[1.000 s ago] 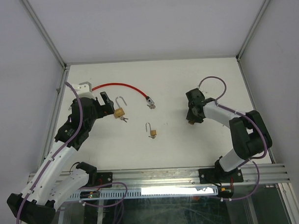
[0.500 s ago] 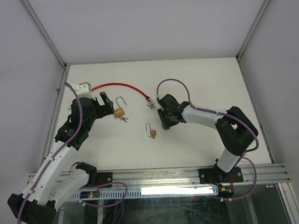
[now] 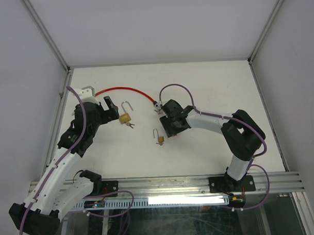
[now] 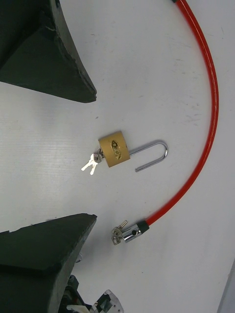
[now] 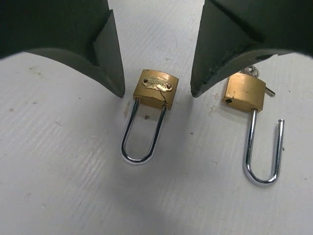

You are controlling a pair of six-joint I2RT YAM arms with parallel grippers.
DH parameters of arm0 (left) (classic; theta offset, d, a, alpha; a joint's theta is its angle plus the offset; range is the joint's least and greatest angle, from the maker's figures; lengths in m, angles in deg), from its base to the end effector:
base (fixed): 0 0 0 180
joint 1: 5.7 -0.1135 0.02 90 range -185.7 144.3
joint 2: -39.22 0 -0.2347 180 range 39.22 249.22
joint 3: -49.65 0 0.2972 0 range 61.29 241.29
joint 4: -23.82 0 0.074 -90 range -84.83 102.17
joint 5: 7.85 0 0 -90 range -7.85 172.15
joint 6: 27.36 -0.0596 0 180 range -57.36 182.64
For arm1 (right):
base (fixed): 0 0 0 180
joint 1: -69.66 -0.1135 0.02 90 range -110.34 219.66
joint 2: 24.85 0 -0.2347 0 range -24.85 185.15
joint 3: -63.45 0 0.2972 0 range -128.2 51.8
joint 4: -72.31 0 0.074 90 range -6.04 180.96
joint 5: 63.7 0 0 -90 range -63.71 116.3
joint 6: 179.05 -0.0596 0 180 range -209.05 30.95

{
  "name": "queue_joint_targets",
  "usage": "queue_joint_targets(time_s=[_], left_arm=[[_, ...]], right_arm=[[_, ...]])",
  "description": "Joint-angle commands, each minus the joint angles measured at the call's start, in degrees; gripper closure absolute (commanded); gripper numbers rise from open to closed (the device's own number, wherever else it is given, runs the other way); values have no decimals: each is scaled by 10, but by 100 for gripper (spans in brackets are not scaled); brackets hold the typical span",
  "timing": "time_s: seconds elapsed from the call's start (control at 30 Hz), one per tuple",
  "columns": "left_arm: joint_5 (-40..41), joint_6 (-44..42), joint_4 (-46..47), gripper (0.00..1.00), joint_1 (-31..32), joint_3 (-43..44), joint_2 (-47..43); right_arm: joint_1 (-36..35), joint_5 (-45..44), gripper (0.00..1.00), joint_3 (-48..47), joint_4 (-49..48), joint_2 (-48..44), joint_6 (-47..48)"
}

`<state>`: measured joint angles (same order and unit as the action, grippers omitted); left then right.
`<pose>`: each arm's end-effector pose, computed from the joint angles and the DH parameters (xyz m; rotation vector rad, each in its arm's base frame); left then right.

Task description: Unlock with the key

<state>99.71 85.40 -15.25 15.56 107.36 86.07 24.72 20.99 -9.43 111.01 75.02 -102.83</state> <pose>0.2550 -0.0799 0.2789 -0.2145 2.0310 -0.1648 0.2728 0.2645 0.0883 -0.7048 2.6290 0.1774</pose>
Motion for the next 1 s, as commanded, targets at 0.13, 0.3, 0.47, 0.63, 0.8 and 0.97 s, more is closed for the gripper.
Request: queue_joint_targets(time_s=[0.13,0.3,0.47,0.63,0.8,0.97], left_arm=[[-17,1,27,1,-8,1,-9],[-18,0,27,1,-8,2,-18],[-21,1,27,1,-13,1,-32],[-23,1,28,1,-15,1,-40],[-22,2,29,1,-17,0,-46],[-23,2,30,1,-22,0,-54]], right_arm=[[6,-28,33,-57,75,-37,-15],[70,-46,33,-56,143,-72,-29],[165,-46,33,-28,163,-117,-34],[300,-38,33,-2,160,-150,-54],[434,-34,36,30,137,-166,-87],[518,-65,42,53,103,-157,-112]])
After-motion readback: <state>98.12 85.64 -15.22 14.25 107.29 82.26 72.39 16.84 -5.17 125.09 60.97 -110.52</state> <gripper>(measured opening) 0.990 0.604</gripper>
